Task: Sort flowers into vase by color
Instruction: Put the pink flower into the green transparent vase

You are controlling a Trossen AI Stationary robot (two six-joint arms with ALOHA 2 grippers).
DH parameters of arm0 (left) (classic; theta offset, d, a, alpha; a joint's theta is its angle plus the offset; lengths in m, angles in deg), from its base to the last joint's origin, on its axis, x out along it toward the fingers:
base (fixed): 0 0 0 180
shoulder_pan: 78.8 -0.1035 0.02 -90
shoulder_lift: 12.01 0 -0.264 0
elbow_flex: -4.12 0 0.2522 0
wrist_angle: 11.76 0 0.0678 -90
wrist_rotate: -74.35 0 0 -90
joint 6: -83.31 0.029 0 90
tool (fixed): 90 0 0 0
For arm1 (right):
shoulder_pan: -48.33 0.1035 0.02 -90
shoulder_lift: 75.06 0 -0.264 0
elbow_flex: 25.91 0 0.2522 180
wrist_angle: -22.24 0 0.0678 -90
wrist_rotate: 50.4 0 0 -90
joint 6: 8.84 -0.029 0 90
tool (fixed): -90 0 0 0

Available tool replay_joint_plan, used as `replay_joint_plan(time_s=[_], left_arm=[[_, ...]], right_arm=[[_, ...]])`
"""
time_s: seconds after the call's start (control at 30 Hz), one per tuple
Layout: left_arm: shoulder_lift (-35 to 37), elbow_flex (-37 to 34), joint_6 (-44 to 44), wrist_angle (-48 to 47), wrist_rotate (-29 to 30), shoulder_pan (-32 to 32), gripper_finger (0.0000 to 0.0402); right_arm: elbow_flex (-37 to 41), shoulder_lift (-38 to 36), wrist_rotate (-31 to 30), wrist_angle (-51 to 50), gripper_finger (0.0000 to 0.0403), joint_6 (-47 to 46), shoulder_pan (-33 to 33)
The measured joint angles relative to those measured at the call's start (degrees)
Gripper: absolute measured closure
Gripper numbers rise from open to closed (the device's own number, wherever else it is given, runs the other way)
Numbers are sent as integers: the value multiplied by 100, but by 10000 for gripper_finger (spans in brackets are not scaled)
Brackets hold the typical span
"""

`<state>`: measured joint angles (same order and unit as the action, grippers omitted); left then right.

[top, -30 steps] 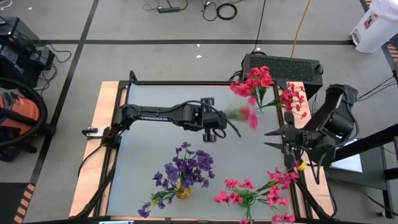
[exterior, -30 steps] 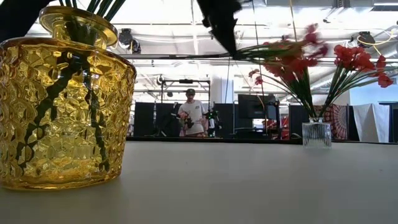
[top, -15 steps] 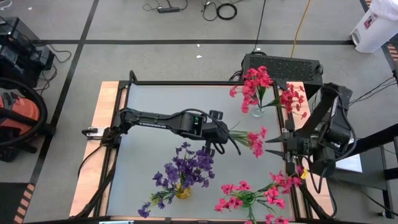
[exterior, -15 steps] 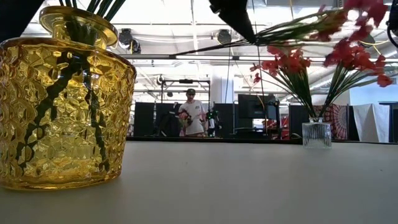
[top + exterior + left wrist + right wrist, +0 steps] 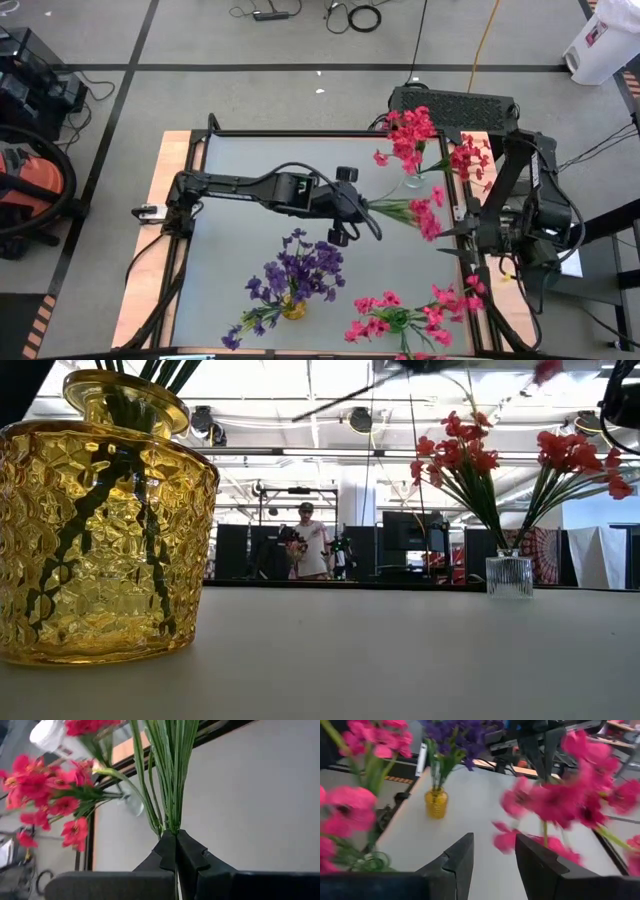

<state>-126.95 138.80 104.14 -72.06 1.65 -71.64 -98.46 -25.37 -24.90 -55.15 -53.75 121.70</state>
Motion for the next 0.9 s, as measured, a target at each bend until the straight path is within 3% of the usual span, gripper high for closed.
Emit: replay_joint_plan(time_s=[0.2,0.4,0.9], left_arm=[[304,-4,389,308,-73,232,402],[468,2,822,1314,-226,266,402],[352,0,951,3266,-3061,-472,402]], right_arm=[[0,-30,-190,-1,266,-2,364],[0,-30,-826,-62,266,206,556],[-4,-30,-2536,-307,266,420,547]])
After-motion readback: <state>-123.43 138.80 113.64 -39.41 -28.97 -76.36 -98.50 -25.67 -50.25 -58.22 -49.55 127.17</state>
